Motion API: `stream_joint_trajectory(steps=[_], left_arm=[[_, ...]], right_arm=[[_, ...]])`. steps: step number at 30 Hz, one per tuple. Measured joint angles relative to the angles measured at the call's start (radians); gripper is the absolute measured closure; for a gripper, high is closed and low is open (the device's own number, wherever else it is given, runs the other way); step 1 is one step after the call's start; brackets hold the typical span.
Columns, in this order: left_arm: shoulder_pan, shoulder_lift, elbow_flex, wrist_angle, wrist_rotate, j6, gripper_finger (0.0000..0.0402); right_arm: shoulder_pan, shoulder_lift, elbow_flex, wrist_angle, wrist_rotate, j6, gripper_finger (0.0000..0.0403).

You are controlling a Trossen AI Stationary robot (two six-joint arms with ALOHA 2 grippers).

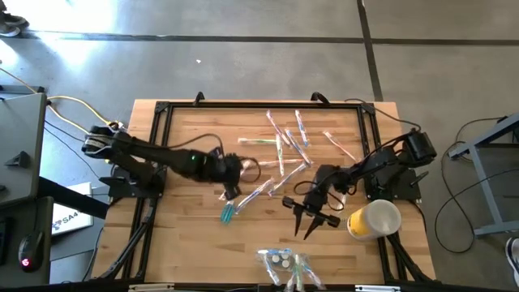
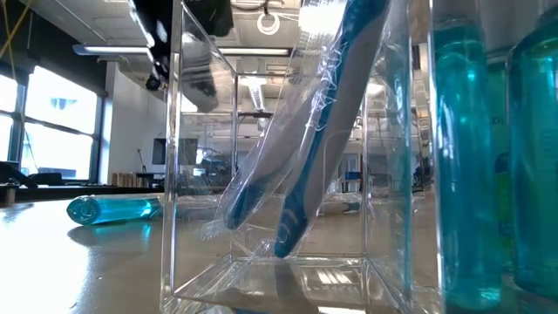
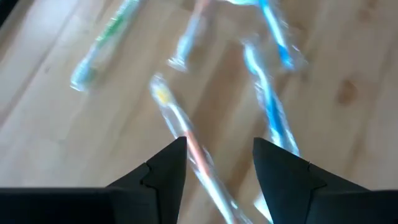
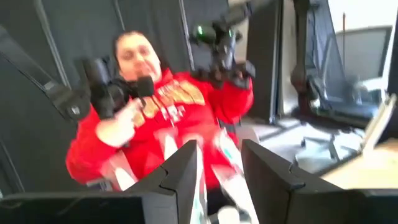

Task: Pick & Place toothbrushing station
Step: Put the orange toothbrush into the transparent organizer

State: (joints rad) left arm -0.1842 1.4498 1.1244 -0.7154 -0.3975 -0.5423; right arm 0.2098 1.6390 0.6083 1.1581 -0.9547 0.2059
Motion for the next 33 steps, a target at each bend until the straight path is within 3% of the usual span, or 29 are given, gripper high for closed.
stream_joint_trajectory(steps=[6,13,24,33], left_arm=[[0.064,0.008,0.000,0.007,0.002,0.110,0.0224],[0.089,0.070,-0.040,0.051,-0.001,0.164,0.0224],[0.130,0.118,-0.256,0.401,0.054,0.103,0.0224],[0.141,0.117,-0.339,0.540,0.112,0.056,0.0224]], right_arm=[[0.059,0.000,-0.001,-0.137,0.083,-0.201,0.0284],[0.086,0.000,-0.001,-0.139,0.218,-0.211,0.0284],[0.086,0.000,0.000,-0.176,0.223,-0.204,0.0284],[0.087,0.000,0.000,-0.191,0.224,-0.180,0.0284]])
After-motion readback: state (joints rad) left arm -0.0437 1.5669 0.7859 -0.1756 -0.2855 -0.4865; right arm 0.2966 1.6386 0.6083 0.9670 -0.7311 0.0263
